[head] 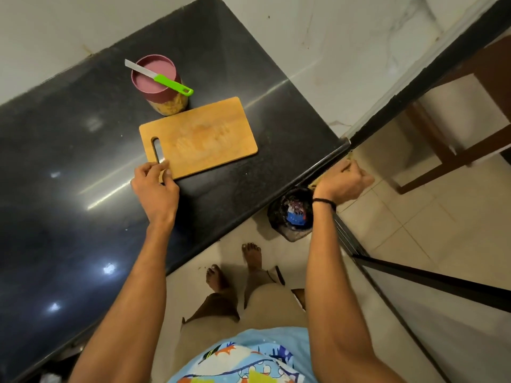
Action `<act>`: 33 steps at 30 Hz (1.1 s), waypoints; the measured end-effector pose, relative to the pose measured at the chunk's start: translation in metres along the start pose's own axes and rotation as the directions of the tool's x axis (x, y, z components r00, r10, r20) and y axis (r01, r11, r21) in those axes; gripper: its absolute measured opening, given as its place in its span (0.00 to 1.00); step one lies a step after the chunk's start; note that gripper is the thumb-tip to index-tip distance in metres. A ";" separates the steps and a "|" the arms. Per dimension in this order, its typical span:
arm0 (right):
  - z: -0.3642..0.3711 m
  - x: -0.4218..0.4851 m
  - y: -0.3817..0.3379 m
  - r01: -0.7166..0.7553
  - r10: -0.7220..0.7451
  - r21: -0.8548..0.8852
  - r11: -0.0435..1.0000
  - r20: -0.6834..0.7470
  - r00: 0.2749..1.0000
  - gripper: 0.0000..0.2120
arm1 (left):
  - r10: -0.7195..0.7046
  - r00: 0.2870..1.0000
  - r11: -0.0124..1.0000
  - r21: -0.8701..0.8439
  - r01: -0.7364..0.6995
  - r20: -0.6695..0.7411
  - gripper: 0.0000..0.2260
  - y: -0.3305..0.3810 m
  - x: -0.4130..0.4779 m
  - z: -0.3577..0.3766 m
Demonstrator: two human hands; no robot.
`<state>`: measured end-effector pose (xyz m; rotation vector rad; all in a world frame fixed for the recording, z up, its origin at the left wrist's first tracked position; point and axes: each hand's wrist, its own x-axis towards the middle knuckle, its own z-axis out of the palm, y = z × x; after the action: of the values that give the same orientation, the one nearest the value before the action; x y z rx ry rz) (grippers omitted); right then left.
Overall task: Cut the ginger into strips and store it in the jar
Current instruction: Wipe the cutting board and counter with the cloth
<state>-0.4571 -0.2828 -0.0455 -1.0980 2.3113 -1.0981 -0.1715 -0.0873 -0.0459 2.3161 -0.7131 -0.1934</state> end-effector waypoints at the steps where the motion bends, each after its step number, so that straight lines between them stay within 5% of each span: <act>1: -0.003 -0.003 0.002 0.087 -0.087 0.006 0.996 0.000 0.996 0.10 | -0.011 1.000 1.000 -0.002 0.011 0.003 0.12 0.000 0.001 0.000; 4: -0.004 -0.023 -0.013 0.352 -0.357 0.073 0.933 0.080 0.931 0.08 | -0.032 0.999 0.999 0.029 0.031 0.022 0.12 -0.001 0.004 -0.003; 7: 0.019 -0.038 -0.035 0.500 -0.510 0.120 0.858 0.323 0.797 0.08 | -0.017 0.998 0.999 0.043 0.015 0.053 0.13 -0.005 0.008 -0.007; 9: 0.028 -0.036 -0.043 0.372 -0.411 0.176 0.912 0.412 0.813 0.09 | -0.003 0.997 0.999 0.048 0.000 0.072 0.14 -0.007 0.008 -0.010; 12: 0.006 -0.018 -0.034 0.199 -0.211 0.080 0.977 0.211 0.954 0.06 | 0.018 0.993 0.998 0.054 -0.024 0.113 0.14 -0.010 0.007 -0.014; 14: -0.016 -0.010 -0.010 0.172 -0.173 0.019 0.985 0.150 0.974 0.12 | 0.035 0.992 0.999 0.032 -0.039 0.117 0.15 -0.010 0.006 -0.020; 19: -0.043 -0.003 0.063 0.059 -0.022 -0.135 0.989 0.262 0.965 0.11 | 0.064 0.997 0.996 -0.059 -0.061 0.043 0.15 0.002 -0.014 -0.027; 24: -0.051 -0.010 0.079 0.139 -0.039 -0.212 0.967 0.415 0.909 0.12 | 0.109 0.993 0.985 -0.144 -0.100 0.053 0.15 0.020 -0.038 -0.028; 26: -0.055 -0.020 0.069 0.143 -0.053 -0.163 0.976 0.460 0.886 0.11 | 0.123 0.991 0.978 -0.179 -0.110 0.062 0.14 0.030 -0.048 -0.029; 28: -0.063 -0.037 0.046 -0.013 -0.001 0.023 1.000 0.507 0.862 0.10 | 0.082 0.994 0.968 -0.243 -0.062 0.073 0.13 0.041 -0.054 -0.030; 30: -0.069 -0.063 0.019 -0.312 0.083 0.249 0.917 0.646 0.759 0.08 | -0.021 0.988 0.935 -0.347 0.074 0.155 0.12 0.051 -0.058 -0.034; 33: -0.075 -0.108 -0.022 -0.655 0.033 0.303 0.692 0.893 0.448 0.08 | -0.058 0.917 0.866 -0.437 0.243 0.394 0.11 0.066 -0.063 -0.043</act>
<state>-0.4220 -0.1707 0.0179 -0.5565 1.1309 -0.7610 -0.2393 -0.0680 0.0264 1.8657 -0.5743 -0.8090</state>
